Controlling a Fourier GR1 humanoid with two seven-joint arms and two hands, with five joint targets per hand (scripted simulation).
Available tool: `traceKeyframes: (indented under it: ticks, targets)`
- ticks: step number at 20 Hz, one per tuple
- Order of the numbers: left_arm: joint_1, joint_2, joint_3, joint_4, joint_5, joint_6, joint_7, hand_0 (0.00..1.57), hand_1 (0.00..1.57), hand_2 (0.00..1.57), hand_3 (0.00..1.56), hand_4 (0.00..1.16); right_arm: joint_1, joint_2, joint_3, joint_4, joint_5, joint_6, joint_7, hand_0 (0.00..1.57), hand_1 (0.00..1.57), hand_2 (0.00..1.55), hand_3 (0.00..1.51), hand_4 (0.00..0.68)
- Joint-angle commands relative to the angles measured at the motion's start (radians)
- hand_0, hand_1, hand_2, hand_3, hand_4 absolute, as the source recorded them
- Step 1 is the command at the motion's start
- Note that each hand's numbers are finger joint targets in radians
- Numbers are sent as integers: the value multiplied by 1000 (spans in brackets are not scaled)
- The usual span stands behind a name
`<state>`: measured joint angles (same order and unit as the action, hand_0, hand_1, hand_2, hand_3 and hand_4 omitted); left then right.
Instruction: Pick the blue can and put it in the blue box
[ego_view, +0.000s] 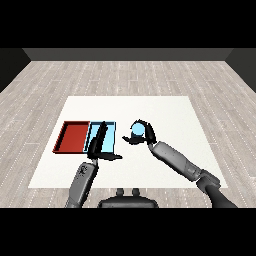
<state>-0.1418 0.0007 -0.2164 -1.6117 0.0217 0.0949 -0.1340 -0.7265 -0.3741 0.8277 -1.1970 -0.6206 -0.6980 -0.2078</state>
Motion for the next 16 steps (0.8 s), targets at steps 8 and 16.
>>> traceKeyframes:
  ticks: [8, 16]
  targets:
    - [-82, -1, -66, 103, 44, 41, -4, 0, 0, 0, 0, 0, 96, -10, -117, -168, 222, 53, 102, 1504, 1504, 1463, 1394, 591]
    - [-75, -1, -147, 68, 64, 98, 20, 0, 0, 0, 0, 0, 110, 34, -228, -221, 365, 96, 205, 1463, 1463, 1440, 1379, 587]
